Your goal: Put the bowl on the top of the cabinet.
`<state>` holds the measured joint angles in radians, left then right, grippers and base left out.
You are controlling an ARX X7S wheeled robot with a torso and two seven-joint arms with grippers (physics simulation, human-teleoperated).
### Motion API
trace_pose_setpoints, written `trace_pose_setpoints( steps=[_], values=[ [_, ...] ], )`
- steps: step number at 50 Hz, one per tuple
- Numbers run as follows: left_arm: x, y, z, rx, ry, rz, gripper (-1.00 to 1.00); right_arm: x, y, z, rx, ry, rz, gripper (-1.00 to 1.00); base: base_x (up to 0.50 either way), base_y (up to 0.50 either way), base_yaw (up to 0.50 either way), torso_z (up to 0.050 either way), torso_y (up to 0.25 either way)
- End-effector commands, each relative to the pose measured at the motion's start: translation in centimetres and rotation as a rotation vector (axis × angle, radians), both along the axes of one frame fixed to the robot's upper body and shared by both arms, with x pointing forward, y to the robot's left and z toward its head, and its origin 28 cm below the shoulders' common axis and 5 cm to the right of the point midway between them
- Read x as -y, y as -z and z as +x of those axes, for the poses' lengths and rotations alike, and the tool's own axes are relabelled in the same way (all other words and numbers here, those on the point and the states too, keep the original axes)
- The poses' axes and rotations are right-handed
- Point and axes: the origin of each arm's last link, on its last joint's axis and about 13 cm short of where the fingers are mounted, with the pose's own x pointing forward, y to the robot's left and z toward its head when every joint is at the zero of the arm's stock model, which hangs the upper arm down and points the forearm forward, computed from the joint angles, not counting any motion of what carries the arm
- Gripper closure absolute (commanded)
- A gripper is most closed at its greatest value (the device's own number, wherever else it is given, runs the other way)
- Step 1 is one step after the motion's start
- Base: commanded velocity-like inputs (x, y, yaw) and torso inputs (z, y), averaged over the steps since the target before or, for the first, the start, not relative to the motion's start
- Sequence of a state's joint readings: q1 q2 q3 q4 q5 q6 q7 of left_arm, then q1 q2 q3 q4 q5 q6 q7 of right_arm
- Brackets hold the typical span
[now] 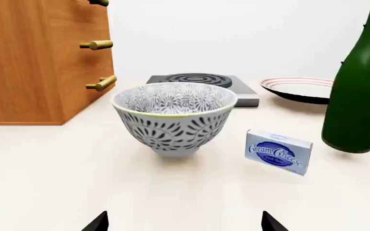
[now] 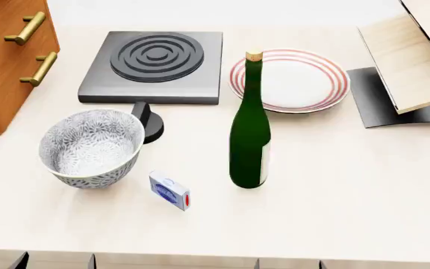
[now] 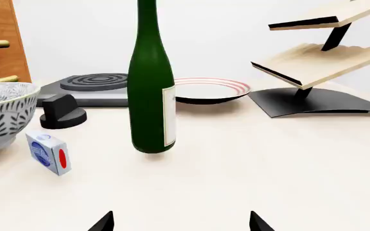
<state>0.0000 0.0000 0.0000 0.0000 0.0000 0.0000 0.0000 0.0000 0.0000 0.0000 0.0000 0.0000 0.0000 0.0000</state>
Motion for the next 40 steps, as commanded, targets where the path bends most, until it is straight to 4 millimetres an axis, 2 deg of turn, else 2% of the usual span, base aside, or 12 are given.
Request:
trace_pose_setpoints(
  steps=[1,11,14,18,26,29,33,36,40],
  values=[
    [0.0,0.1,0.0,0.0,0.0,0.0,-1.0,-0.1,0.2,0.1,0.0,0.0,0.0,-1.0,0.0,0.0,0.0,0.0,0.0],
    [0.0,-1.0,0.1,0.022,-0.005,0.002,-1.0,0.2,-0.8,0.0,0.003,0.005,-0.017,-1.0,0.0,0.0,0.0,0.0,0.0],
    [0.0,-2.0,0.1,0.046,-0.005,0.0,-1.0,0.5,-2.2,0.0,0.038,0.002,-0.038,-1.0,0.0,0.0,0.0,0.0,0.0],
    [0.0,-3.6,0.2,0.085,-0.009,-0.004,-1.0,0.8,-5.1,-0.2,0.112,-0.002,-0.053,-1.0,0.0,0.0,0.0,0.0,0.0],
    [0.0,-6.2,0.3,0.146,-0.017,0.008,-1.0,1.0,-8.5,-0.2,0.194,-0.005,-0.07,-1.0,0.0,0.0,0.0,0.0,0.0],
    [0.0,-6.8,0.3,0.161,-0.017,0.013,-1.0,0.9,-9.1,-0.2,0.21,-0.008,-0.073,-1.0,0.0,0.0,0.0,0.0,0.0],
    [0.0,-8.1,0.4,0.189,-0.024,0.015,-1.0,1.1,-11.0,0.1,0.255,-0.003,-0.086,-1.0,0.0,0.0,0.0,0.0,0.0],
    [0.0,-9.1,0.5,0.211,-0.025,0.009,-1.0,1.2,-11.4,0.3,0.267,0.003,-0.089,-1.0,0.0,0.0,0.0,0.0,0.0],
    [0.1,-9.6,0.6,0.223,-0.024,0.015,-1.0,1.2,-11.5,0.3,0.265,0.003,-0.083,-1.0,0.0,0.0,0.0,0.0,0.0]
  ],
)
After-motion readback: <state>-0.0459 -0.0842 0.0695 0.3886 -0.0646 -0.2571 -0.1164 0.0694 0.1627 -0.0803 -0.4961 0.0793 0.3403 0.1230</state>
